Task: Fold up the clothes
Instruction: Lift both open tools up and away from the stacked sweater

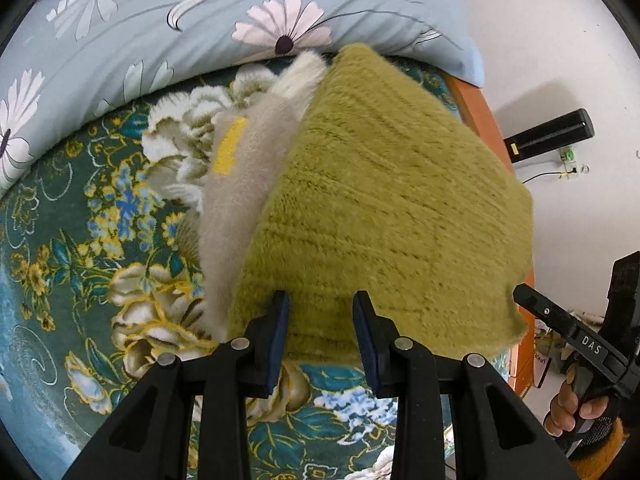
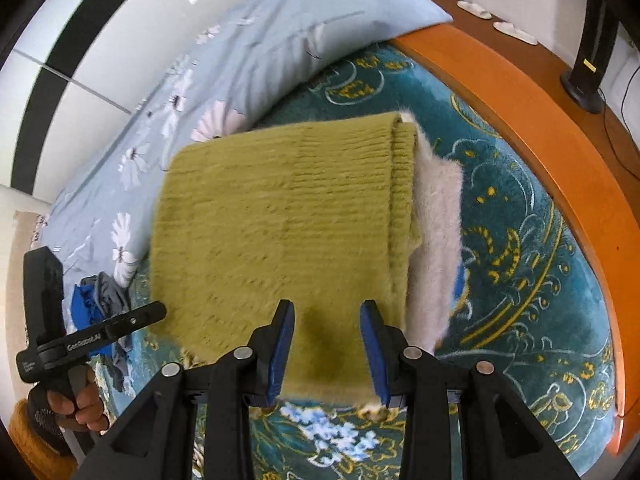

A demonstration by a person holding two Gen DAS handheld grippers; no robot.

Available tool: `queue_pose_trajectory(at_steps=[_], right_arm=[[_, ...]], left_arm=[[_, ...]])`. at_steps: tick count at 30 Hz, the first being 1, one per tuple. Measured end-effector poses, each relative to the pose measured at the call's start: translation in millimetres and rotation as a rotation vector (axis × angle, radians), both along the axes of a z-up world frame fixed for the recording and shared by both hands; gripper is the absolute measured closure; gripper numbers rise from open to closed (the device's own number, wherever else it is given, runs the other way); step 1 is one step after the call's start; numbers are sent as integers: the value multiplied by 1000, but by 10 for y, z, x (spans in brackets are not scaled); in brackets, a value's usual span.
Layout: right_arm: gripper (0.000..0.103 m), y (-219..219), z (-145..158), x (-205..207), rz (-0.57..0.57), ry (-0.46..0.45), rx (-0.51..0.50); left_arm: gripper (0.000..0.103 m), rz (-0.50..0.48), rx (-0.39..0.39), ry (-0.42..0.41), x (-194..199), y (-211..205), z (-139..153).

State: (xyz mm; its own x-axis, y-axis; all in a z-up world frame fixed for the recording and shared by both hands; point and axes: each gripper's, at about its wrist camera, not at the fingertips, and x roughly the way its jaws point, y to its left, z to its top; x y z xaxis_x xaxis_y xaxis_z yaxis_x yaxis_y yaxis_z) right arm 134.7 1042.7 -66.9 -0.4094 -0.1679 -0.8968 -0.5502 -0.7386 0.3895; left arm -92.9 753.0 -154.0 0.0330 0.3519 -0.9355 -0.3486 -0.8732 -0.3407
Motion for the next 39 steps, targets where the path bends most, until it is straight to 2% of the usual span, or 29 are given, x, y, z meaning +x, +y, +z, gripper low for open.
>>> queue_pose_trajectory(at_steps=[5,11,14,15,17,22,27,32,33,34,36,39], right_arm=[[66,-245,100,209,26,27,-7],[66,-499,-81,387,43,-30,-50],[66,-576,-166,440,49,-58,-50],[66,-602,-198,460,53,-69,-50],[66,-646,-235,478,65,-84,-45],[57,-747,-294,525,99,-99,-29],[45,-846,-270,511,125,-93,-14],[41,-915,-237,547,142,-91,3],[40,-924,-233,555,142,-92,5],[40,-930,-223,563,143,-90,7],[39,-940,-200,580,143,-87,11],[37,-957,-149,603,145,-77,26]], left_arm=[[70,-11,-6,14,220,-32,185],[69,-11,-51,19,574,-86,227],[61,-11,-51,7,735,-111,226],[55,-13,-52,7,789,-113,228],[54,-15,-52,5,907,-104,234],[54,-14,-77,-16,1126,-69,199],[54,-16,-144,-36,1227,-62,147],[54,3,-170,-24,1229,-130,189],[51,9,-170,-21,1230,-141,206],[38,15,-173,-19,1235,-151,220],[26,27,-181,-16,1250,-166,245],[26,36,-184,-12,1285,-171,273]])
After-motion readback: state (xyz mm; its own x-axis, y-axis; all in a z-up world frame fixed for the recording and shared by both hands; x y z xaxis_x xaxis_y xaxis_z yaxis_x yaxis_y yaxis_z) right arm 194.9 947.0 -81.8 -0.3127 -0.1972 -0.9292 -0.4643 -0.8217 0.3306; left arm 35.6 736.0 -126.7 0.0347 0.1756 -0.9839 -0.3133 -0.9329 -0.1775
